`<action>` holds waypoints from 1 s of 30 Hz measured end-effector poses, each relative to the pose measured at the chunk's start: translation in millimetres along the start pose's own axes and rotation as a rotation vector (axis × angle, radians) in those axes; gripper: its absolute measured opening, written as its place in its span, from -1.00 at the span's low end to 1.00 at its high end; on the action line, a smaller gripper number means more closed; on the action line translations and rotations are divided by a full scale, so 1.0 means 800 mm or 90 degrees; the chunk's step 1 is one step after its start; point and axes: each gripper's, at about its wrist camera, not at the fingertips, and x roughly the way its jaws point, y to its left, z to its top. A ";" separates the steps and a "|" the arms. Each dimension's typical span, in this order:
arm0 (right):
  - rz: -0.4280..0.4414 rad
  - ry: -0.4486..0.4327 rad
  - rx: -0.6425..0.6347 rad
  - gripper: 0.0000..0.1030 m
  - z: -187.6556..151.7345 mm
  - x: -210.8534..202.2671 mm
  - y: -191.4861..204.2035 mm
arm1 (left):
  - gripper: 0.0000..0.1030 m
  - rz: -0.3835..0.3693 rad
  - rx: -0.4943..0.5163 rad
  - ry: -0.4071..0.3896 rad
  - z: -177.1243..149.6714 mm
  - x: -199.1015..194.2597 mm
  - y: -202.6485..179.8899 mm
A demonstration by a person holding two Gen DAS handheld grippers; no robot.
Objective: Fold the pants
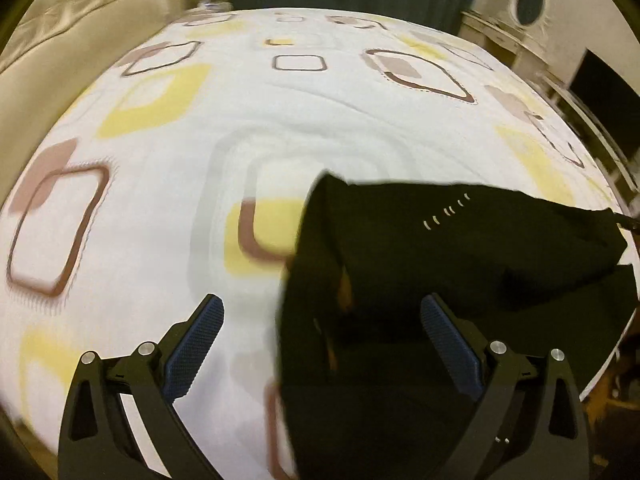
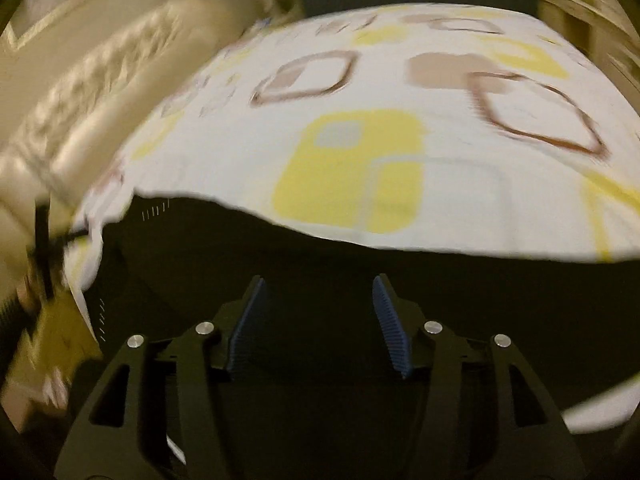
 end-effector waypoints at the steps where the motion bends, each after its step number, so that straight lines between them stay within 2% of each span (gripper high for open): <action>1: 0.002 0.020 -0.015 0.07 0.009 0.019 0.012 | 0.91 0.005 0.009 -0.001 0.011 0.010 0.006; 4: -0.006 0.061 -0.052 0.08 0.030 0.057 0.034 | 0.90 -0.024 0.018 0.028 0.042 0.049 0.016; 7: -0.006 0.094 -0.075 0.08 0.046 0.088 0.044 | 0.90 -0.062 0.058 0.050 0.068 0.079 0.010; 11: 0.023 0.124 -0.097 0.08 0.063 0.119 0.058 | 0.90 -0.101 0.087 0.079 0.083 0.104 0.003; 13: 0.034 0.137 -0.105 0.10 0.069 0.130 0.060 | 0.90 -0.105 0.090 0.081 0.090 0.112 0.003; 15: 0.024 0.151 -0.120 0.11 0.073 0.141 0.067 | 0.89 -0.122 0.085 0.083 0.093 0.117 0.003; 16: 0.028 0.160 -0.124 0.10 0.072 0.145 0.069 | 0.78 -0.135 0.087 0.082 0.095 0.118 0.003; 17: 0.032 0.168 -0.126 0.10 0.072 0.149 0.071 | 0.52 -0.146 0.091 0.078 0.095 0.118 0.002; 18: 0.031 0.176 -0.131 0.10 0.072 0.152 0.074 | -0.12 -0.152 0.093 0.093 0.095 0.124 0.001; 19: 0.022 0.185 -0.138 0.07 0.071 0.156 0.075 | -0.33 -0.141 0.089 0.113 0.096 0.131 0.001; 20: 0.017 0.192 -0.140 0.04 0.071 0.160 0.074 | -0.35 -0.132 0.083 0.131 0.096 0.138 0.004; 21: 0.020 0.198 -0.140 -0.18 0.070 0.162 0.075 | -0.39 -0.135 0.080 0.136 0.097 0.140 0.005; 22: 0.024 0.205 -0.142 -0.66 0.069 0.164 0.077 | -0.59 -0.136 0.086 0.130 0.097 0.137 0.004; 23: 0.021 0.206 -0.146 -0.85 0.068 0.164 0.079 | -0.73 -0.131 0.100 0.120 0.097 0.132 0.001; 25: -0.002 0.196 -0.167 -0.86 0.069 0.158 0.089 | -0.85 -0.125 0.105 0.114 0.099 0.126 -0.002; 27: -0.017 0.176 -0.180 -0.86 0.070 0.147 0.097 | -0.86 -0.112 0.113 0.096 0.106 0.114 -0.006; 30: -0.027 0.134 -0.177 -0.86 0.073 0.117 0.102 | -0.87 -0.138 0.083 0.045 0.121 0.085 -0.004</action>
